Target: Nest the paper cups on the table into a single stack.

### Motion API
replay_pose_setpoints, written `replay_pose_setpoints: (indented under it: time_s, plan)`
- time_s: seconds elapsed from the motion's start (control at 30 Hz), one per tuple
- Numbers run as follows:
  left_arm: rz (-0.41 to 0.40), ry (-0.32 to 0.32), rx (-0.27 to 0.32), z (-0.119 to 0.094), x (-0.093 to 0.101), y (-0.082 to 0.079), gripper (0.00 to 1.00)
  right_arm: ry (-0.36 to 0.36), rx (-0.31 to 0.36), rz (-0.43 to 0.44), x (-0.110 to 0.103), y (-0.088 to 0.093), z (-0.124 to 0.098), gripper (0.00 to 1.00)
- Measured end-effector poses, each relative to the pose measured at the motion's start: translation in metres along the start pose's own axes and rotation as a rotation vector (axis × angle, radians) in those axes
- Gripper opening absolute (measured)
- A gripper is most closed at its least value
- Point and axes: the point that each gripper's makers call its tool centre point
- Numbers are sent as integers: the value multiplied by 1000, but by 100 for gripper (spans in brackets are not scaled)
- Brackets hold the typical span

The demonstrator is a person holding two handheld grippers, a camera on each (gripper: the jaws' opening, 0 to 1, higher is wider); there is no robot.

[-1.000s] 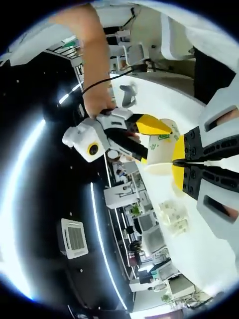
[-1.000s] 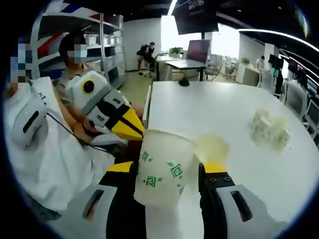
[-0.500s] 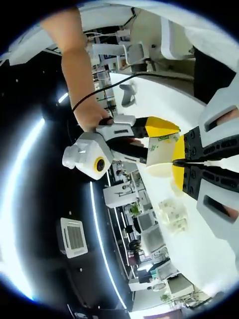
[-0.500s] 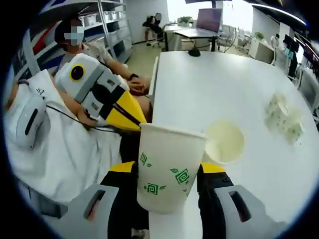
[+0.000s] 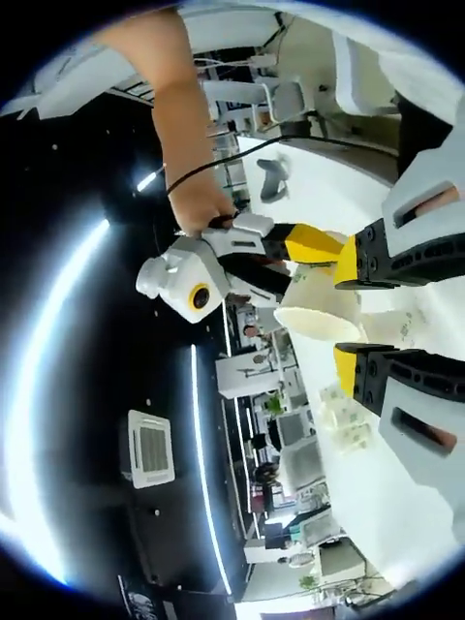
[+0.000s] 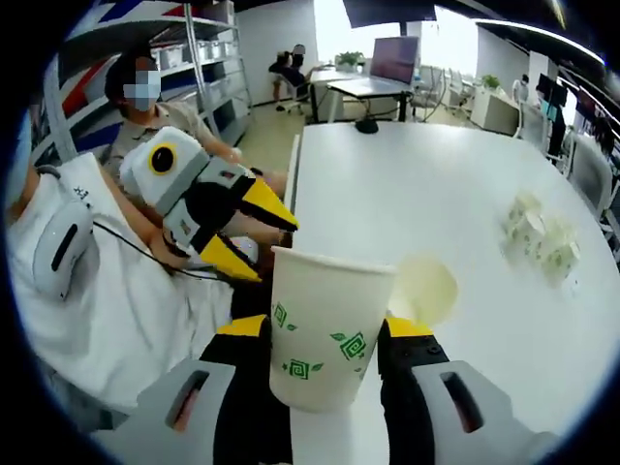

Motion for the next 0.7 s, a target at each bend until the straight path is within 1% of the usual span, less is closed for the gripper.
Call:
replay_pose_setpoints:
  time_s: [0.03, 0.07, 0.1, 0.17, 0.23, 0.3, 0.37, 0.4, 0.47, 0.5, 0.57, 0.6, 0.7]
  plan:
    - [-11, -5, 3, -1, -3, 1, 25, -2, 16, 4, -1, 0, 1, 46]
    - [-42, -5, 4, -1, -6, 2, 25, -4, 45, 5, -1, -2, 1, 46]
    - [-72, 2, 9, -2, -6, 2, 26, -9, 75, 13, -3, -4, 2, 46]
    - [-158, 32, 31, -3, -9, 2, 27, -13, 117, 19, -4, -7, 3, 46]
    - [-220, 46, 36, -3, -12, 4, 29, -21, 172, 21, -6, -11, 3, 46]
    - [-218, 38, 33, -4, -18, 6, 29, -4, 238, 8, -5, -19, 1, 46]
    - [-214, 26, 27, -5, -20, 7, 28, 33, 316, -6, 1, -31, -5, 46]
    - [-210, 20, 25, -6, -21, 8, 28, 45, 343, -7, 4, -35, -7, 46]
    - [-210, 16, 26, -7, -23, 8, 28, 111, 452, -16, 20, -52, -17, 46]
    - [-210, 15, 26, -7, -23, 8, 28, 130, 480, -17, 24, -56, -19, 46]
    - [-205, 17, 22, -6, -22, 9, 28, 191, 584, -40, 39, -68, -23, 46]
    - [-201, 18, 19, -6, -21, 9, 28, 219, 620, -30, 45, -71, -24, 46]
    - [-195, 19, 18, -5, -20, 10, 27, 293, 687, -37, 60, -72, -22, 46]
Point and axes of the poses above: the point that each gripper's makers call its tool centre point, and the gripper's own axes: z roughly forward along the fingers, x roughly to its right, y roughly out of its underside, and after that the axes turned 4 degrees about -x, right-handed
